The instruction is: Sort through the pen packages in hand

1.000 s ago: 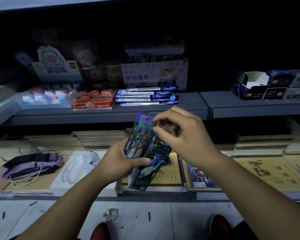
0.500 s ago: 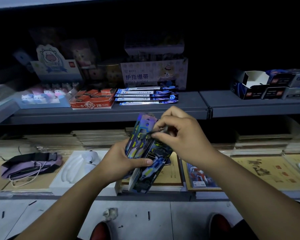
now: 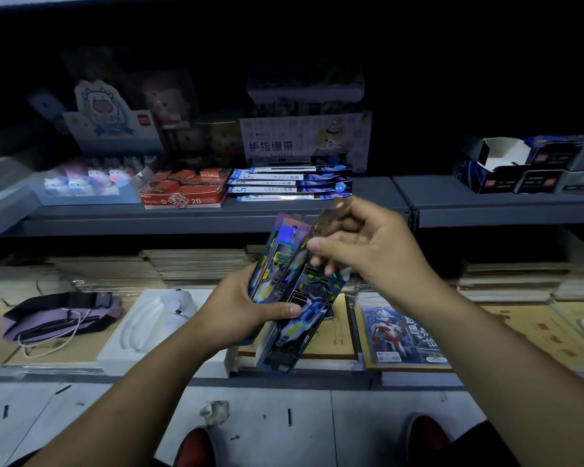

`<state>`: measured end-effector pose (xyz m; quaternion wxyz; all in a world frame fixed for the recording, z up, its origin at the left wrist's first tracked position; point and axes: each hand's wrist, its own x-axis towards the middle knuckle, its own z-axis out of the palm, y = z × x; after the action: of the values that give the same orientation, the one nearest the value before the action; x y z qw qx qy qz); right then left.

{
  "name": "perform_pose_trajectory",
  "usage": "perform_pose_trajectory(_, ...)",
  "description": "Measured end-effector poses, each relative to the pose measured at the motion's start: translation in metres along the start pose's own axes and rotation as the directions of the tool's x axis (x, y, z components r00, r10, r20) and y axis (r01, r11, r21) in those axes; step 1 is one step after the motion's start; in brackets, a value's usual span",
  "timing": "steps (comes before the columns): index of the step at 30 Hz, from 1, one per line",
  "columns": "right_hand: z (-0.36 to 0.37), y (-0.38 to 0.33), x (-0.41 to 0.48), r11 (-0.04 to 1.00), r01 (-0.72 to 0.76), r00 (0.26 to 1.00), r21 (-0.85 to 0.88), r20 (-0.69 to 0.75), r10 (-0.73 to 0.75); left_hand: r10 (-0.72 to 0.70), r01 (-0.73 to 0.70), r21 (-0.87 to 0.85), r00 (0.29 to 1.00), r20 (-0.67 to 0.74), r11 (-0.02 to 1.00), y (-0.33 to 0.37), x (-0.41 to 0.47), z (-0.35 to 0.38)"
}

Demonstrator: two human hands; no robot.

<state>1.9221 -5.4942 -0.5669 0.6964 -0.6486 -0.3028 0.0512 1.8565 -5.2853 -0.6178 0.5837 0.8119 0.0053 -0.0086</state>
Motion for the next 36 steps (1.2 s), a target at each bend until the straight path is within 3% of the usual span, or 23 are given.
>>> perform_pose_trajectory(3, 0.004, -0.002, -0.001, 1.0, 0.0, 0.999, 0.001, -0.032, 0.0, -0.015, 0.015, 0.004, 1.0, -0.012, 1.0, 0.0, 0.0, 0.0)
perform_pose_trajectory(5, 0.003, -0.007, 0.002, 0.998, 0.051, 0.988, 0.033, -0.148, -0.046, -0.02, 0.02, -0.003, 0.999, -0.035, 1.0, -0.001, 0.001, 0.0)
perform_pose_trajectory(9, -0.017, -0.017, 0.01, 0.984, 0.159, 0.906, 0.083, -0.409, -0.112, -0.036, 0.037, 0.006, 0.998, -0.059, 0.999, -0.001, 0.0, -0.001)
perform_pose_trajectory(15, -0.036, -0.019, 0.012, 0.982, 0.171, 0.812, 0.074, -0.576, -0.098, -0.04, 0.042, 0.017, 0.992, -0.119, 0.999, 0.001, -0.001, -0.004)
perform_pose_trajectory(27, -0.027, -0.012, 0.005, 0.996, 0.084, 0.875, 0.002, -0.479, -0.073, -0.038, 0.047, 0.055, 0.988, -0.147, 0.997, 0.003, -0.004, -0.001)
perform_pose_trajectory(36, -0.017, 0.001, 0.0, 0.936, 0.111, 0.91, -0.335, -0.343, -0.231, -0.021, 0.033, 0.111, 0.994, -0.111, 0.993, 0.003, -0.004, 0.002)
